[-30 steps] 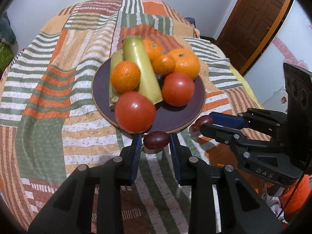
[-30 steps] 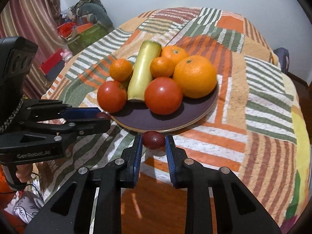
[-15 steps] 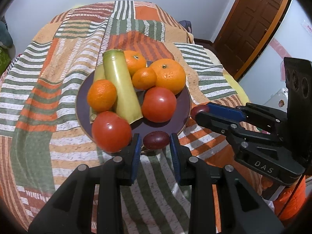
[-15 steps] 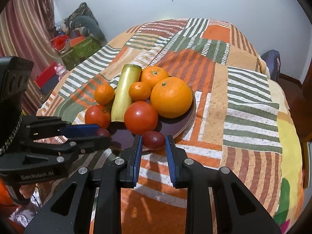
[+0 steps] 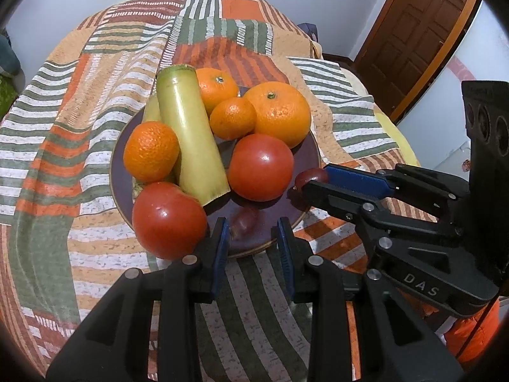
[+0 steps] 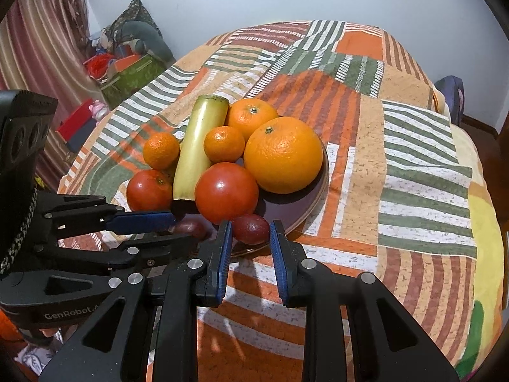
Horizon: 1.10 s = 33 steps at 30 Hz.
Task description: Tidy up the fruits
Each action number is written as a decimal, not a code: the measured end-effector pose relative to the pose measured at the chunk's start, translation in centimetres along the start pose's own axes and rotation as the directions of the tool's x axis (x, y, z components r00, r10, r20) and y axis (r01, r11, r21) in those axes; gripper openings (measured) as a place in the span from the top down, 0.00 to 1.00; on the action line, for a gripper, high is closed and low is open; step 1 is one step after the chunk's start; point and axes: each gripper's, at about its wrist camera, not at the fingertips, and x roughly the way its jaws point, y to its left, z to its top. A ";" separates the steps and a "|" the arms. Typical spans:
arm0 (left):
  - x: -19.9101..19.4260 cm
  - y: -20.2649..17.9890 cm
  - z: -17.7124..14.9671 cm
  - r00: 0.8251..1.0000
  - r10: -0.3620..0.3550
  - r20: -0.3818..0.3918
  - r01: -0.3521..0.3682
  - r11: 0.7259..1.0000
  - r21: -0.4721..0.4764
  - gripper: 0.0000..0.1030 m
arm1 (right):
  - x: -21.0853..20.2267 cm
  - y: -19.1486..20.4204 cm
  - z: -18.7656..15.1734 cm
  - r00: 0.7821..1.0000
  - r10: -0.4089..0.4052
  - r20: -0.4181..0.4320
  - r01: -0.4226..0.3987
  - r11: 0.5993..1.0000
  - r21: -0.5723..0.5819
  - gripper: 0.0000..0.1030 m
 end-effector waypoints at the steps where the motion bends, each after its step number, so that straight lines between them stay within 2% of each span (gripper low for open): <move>1: 0.1 0.0 0.0 1.000 -0.004 -0.003 0.004 1.000 -0.004 0.71 | 0.0 -0.1 0.0 1.000 0.000 -0.001 0.000 1.000 0.003 0.78; 5: 0.1 0.2 0.0 1.000 -0.005 -0.009 0.005 1.000 -0.011 0.71 | -0.2 -0.2 -0.1 1.000 -0.003 -0.012 0.003 1.000 0.011 0.78; 11: -1.9 0.0 -0.2 0.999 0.000 0.040 0.000 1.000 -0.007 0.71 | -1.5 -0.1 0.3 1.000 -0.009 0.012 0.009 1.000 0.013 0.78; 17: -6.1 -0.1 0.0 0.990 0.023 0.138 -0.021 1.000 -0.011 0.71 | -4.7 0.6 1.2 0.996 -0.030 0.090 0.029 1.000 0.005 0.77; 20: -9.1 -0.3 0.1 0.976 0.045 0.214 -0.044 0.999 -0.011 0.71 | -6.7 1.4 1.8 0.989 -0.054 0.138 0.056 0.998 -0.008 0.77; 23: -12.5 -0.8 0.3 0.951 0.069 0.302 -0.069 0.998 -0.011 0.71 | -9.7 2.3 2.4 0.974 -0.064 0.216 0.067 0.998 -0.009 0.77; 25: -15.2 -1.2 0.1 0.924 0.089 0.372 -0.090 0.996 -0.016 0.71 | -11.7 2.8 2.7 0.962 -0.062 0.266 0.067 0.998 -0.008 0.77; 28: -18.9 -1.8 -0.4 0.874 0.114 0.473 -0.111 0.993 -0.035 0.71 | -14.8 4.3 2.9 0.933 -0.074 0.351 0.088 0.996 -0.024 0.77; 33: -23.7 -3.0 -1.8 0.791 0.151 0.593 -0.153 0.987 -0.048 0.71 | -19.4 6.8 2.6 0.878 -0.064 0.475 0.098 0.994 -0.049 0.77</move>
